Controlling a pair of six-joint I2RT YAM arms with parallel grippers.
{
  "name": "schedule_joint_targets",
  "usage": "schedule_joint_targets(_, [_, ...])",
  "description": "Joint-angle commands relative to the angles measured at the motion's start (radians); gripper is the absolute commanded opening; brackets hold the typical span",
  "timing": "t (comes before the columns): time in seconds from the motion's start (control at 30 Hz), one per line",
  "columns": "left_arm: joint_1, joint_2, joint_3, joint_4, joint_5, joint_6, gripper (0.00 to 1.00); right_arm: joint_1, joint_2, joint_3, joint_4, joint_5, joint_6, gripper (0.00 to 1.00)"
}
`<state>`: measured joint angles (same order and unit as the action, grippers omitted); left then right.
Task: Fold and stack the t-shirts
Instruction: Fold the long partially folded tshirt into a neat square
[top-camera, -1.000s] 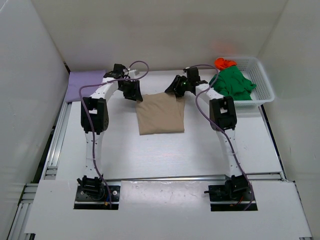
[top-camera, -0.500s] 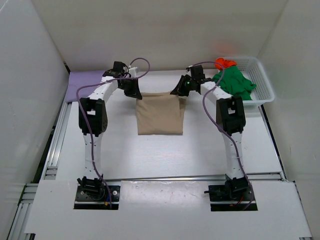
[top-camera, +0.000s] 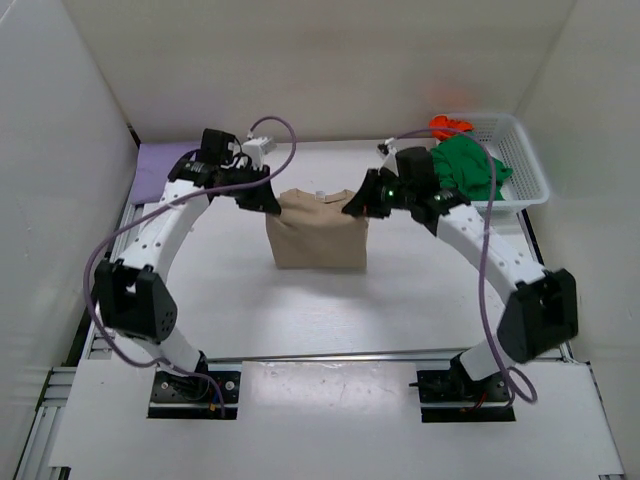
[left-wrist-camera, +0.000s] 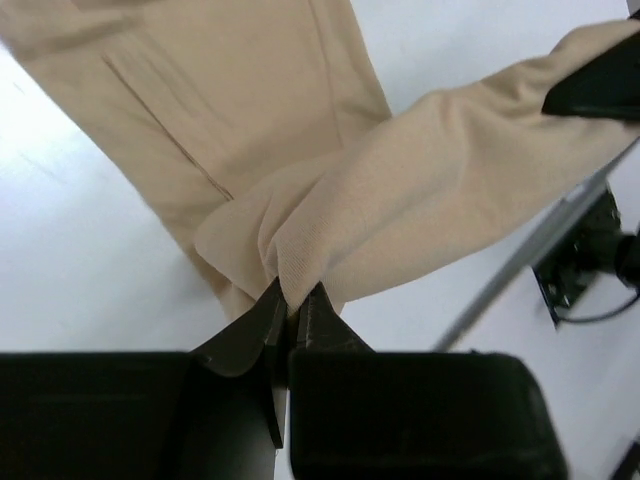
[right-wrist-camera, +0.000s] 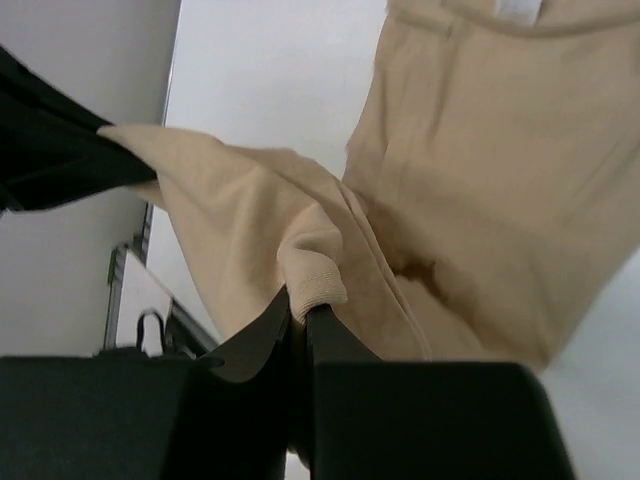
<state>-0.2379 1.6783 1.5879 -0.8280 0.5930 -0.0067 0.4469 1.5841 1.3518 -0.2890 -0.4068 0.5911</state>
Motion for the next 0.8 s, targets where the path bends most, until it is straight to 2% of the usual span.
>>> schedule_joint_targets(0.0, [-0.018,-0.133,-0.107,-0.101,0.036,0.007,0.11,0.061,-0.169,-0.144,-0.009,0.048,0.022,0.0])
schedule_joint_targets(0.17, [-0.047,-0.23,-0.224,-0.175,0.091,0.007,0.11,0.104,-0.328,-0.316,-0.009,0.077,0.119,0.0])
schedule_joint_targets(0.33, [-0.058,-0.192,-0.214,-0.188,0.139,0.007,0.11,0.104,-0.369,-0.384,0.001,0.088,0.142,0.0])
schedule_joint_targets(0.43, [-0.058,-0.105,-0.149,-0.175,0.128,0.007,0.11,0.053,-0.28,-0.384,0.039,0.037,0.142,0.0])
schedule_joint_targets(0.63, [-0.008,0.154,0.039,-0.151,0.155,0.007,0.11,-0.065,0.057,-0.191,0.039,-0.11,0.105,0.0])
schedule_joint_targets(0.77, [0.044,0.292,0.142,-0.122,0.165,0.007,0.11,-0.115,0.221,-0.063,0.028,-0.188,0.096,0.0])
